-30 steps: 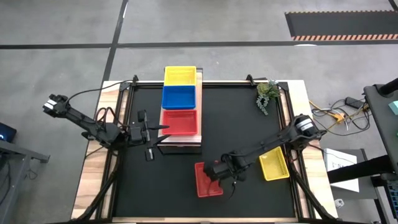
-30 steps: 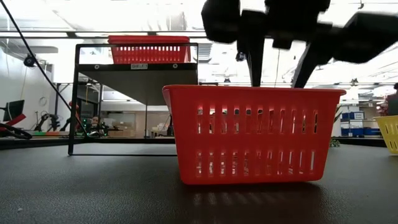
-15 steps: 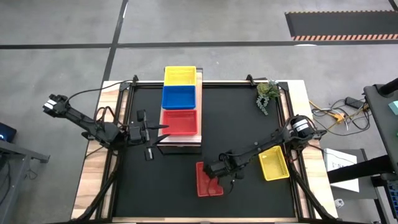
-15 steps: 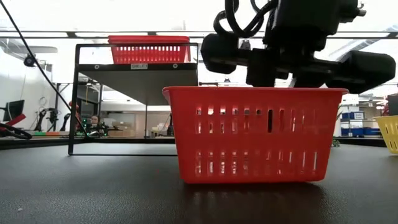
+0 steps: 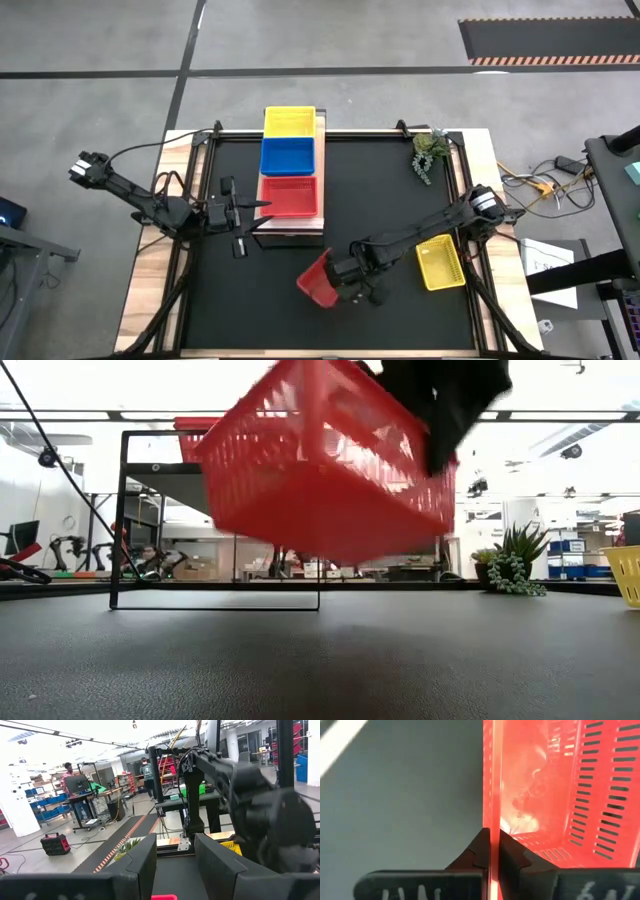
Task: Stack baskets on shelf by color
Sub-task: Stack the red bin on top of the red bins on the shelf
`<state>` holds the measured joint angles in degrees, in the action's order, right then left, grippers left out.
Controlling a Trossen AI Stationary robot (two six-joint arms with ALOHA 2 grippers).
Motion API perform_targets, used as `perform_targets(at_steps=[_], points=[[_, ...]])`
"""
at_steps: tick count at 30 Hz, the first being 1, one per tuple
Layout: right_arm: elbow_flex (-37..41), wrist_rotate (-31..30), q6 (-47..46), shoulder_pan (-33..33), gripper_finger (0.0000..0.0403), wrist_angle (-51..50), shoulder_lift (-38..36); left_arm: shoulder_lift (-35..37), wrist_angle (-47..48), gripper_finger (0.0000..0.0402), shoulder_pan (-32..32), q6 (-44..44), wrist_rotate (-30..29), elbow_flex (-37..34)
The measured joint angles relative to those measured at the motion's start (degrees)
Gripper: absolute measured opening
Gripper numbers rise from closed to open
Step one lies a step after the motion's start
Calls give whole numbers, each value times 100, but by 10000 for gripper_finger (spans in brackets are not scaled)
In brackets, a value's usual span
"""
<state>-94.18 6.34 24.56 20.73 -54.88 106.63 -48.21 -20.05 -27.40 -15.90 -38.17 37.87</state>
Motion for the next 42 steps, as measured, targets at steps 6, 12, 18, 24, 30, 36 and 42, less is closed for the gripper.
perform_targets(at_steps=[6, 12, 18, 24, 30, 36, 42], points=[[-851, -64, -1966, 85, 9, -947, -4, 40, -105, 118, 0, -94, 2, -2], [-1574, -191, -3041, 290, 9, -1512, -4, 74, -96, 118, -2, -108, 2, -26], [-2460, -883, -3769, 438, 9, -2002, -13, 204, -52, 118, -2, -136, 2, -79], [-3111, -1971, -4197, 452, 9, -2024, -18, 472, 17, 118, -7, -206, -5, -194], [-3498, -3346, -4238, 409, 9, -1996, -20, 948, 13, 118, -46, -282, -472, -492], [-3585, -3534, -3870, 84, 9, -1508, -4, 1358, 4, 118, -46, -282, -485, -668], [-3565, -3510, -3588, -319, 9, -921, 12, 1514, 1, 118, -46, -284, -482, -791]])
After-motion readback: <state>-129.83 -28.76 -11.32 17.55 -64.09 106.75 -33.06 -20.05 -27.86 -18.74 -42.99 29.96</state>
